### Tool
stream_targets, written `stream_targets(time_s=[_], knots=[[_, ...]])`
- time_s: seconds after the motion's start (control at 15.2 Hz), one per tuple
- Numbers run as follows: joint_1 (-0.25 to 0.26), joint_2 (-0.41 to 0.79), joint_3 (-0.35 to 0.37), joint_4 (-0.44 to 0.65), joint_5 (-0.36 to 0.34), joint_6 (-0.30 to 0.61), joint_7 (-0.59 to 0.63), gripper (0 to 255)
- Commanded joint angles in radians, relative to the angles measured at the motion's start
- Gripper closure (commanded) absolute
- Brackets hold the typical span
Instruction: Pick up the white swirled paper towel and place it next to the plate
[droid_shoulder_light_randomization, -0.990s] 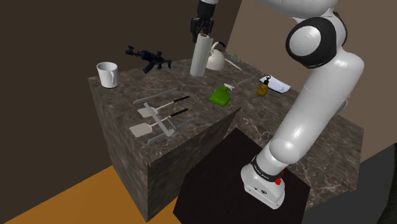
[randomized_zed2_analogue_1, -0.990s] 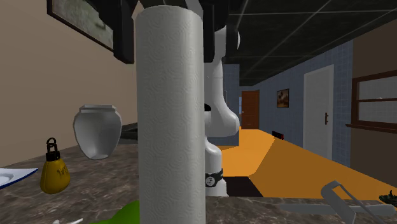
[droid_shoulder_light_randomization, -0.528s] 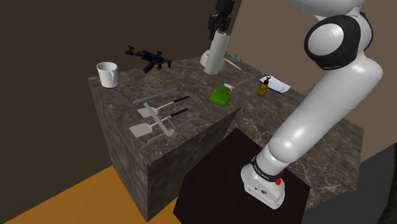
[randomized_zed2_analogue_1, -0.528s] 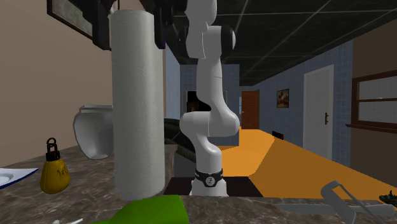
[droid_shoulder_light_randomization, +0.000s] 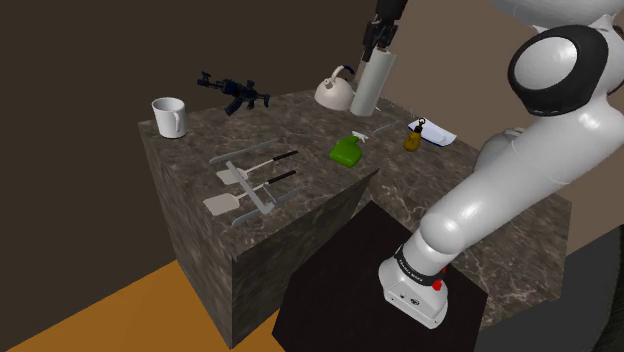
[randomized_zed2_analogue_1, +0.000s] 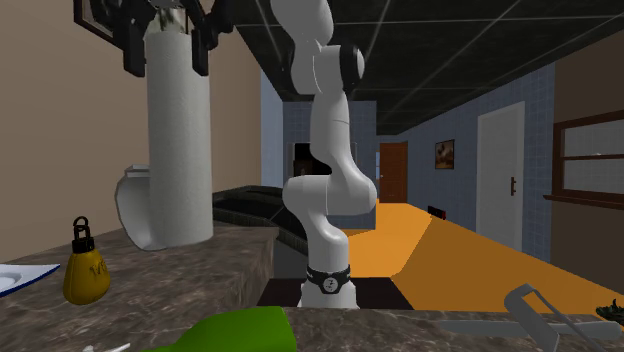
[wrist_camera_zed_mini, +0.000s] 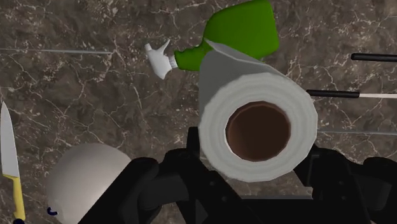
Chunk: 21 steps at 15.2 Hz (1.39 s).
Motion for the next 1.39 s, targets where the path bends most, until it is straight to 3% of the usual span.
stream_targets(time_s=[0.0,0.66,1.32], knots=[[-0.016,-0.032,-0.019,-0.008,-0.009,-0.024,-0.036,255],[-0.098,-0.109,-0.143,0.031,-0.058,-0.133,-0.249,255],[-0.179,-0.065,-0.312,0.203,-0.079,-0.252,-0.514,255]])
